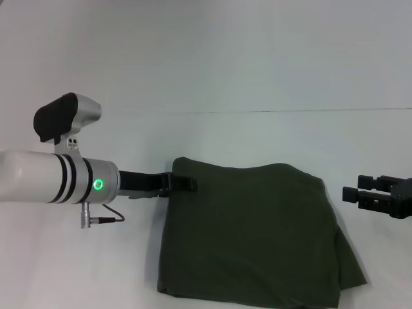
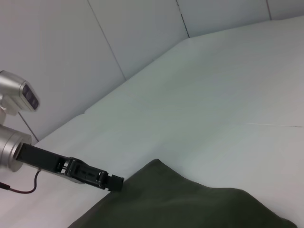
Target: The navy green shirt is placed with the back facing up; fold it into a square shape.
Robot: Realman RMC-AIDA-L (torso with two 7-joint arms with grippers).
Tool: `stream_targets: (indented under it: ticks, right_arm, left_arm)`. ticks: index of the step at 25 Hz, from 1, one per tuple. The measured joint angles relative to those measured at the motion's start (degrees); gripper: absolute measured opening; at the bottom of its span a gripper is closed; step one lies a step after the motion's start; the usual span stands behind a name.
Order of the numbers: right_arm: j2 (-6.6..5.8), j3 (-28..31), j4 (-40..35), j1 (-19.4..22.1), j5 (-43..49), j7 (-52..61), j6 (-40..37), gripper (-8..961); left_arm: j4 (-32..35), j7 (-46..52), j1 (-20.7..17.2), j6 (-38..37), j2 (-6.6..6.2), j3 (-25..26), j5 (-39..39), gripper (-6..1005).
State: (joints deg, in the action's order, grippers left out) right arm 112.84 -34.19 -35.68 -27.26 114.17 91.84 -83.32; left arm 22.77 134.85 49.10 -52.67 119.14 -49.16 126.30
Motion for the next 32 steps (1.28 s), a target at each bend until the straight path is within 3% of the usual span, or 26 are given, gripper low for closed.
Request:
stream_targets:
  ticks: [14, 23, 32]
  right_arm:
    - [0.00, 0.00, 0.00, 0.20, -0.01, 0.08, 0.00, 714]
    - [-0.09, 0.07, 0.00, 0.55, -0.26, 0.38, -0.08, 715]
    - [-0.09, 0.71, -0.03, 0.54, -0.28, 0.37, -0.12, 736]
  left_arm:
    - [-0.74, -0.52, 0.12, 0.39, 0.55, -1.61, 0.00, 751]
    - [-0.61, 0.03, -0.31, 0.20, 0.58, -1.44, 0.00, 600]
    - [-0.46, 0.47, -0.72, -0.31, 0.49, -1.28, -0.04, 256]
